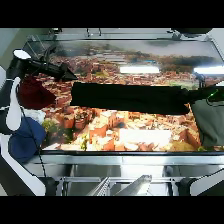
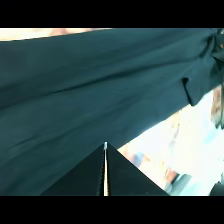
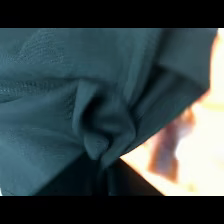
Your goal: Fold the shirts.
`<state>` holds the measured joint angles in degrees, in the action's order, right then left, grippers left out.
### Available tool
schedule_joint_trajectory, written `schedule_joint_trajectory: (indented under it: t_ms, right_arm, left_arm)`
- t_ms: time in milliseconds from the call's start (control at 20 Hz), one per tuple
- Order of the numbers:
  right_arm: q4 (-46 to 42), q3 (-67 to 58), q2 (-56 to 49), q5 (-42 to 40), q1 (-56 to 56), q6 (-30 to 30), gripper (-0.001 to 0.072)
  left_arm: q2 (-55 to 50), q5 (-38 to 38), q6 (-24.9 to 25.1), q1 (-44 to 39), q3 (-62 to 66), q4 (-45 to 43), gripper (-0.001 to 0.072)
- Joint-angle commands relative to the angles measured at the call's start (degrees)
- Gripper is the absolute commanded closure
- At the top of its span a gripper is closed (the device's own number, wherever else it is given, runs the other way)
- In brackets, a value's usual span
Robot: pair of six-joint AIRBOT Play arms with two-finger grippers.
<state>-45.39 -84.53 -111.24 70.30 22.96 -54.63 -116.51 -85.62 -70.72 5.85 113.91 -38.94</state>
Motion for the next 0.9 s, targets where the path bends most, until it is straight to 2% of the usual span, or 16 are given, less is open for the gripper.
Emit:
schedule_joint_trajectory:
  t_ms: [0,200,400,650,850]
  right_arm:
    - [1.73,-0.15,0.15,-0.72,-1.05,-0.46,0.0692]
    - [7.23,-0.76,0.35,2.43,-0.92,-0.81,0.0693]
    - [8.17,-5.01,1.18,9.14,-1.05,-4.42,0.0693]
    - [8.17,-9.4,7.45,11.26,-1.07,-8.85,0.0693]
    - [8.24,-11.1,12.15,14.16,-1.11,-11.85,0.0692]
  left_arm:
    - [-0.02,2.1,0.68,-4.11,0.02,-0.04,0.0692]
    - [-0.48,7.61,1.49,-10.49,-0.46,-0.31,0.0693]
    - [-4.63,13.4,1.36,-19.23,-0.5,-5.09,0.0703]
    - [-10.97,15.19,-1.73,-26.86,-0.44,-12.37,0.0703]
    - [-11.91,18.6,-4.85,-29.55,-0.35,-11.96,0.0703]
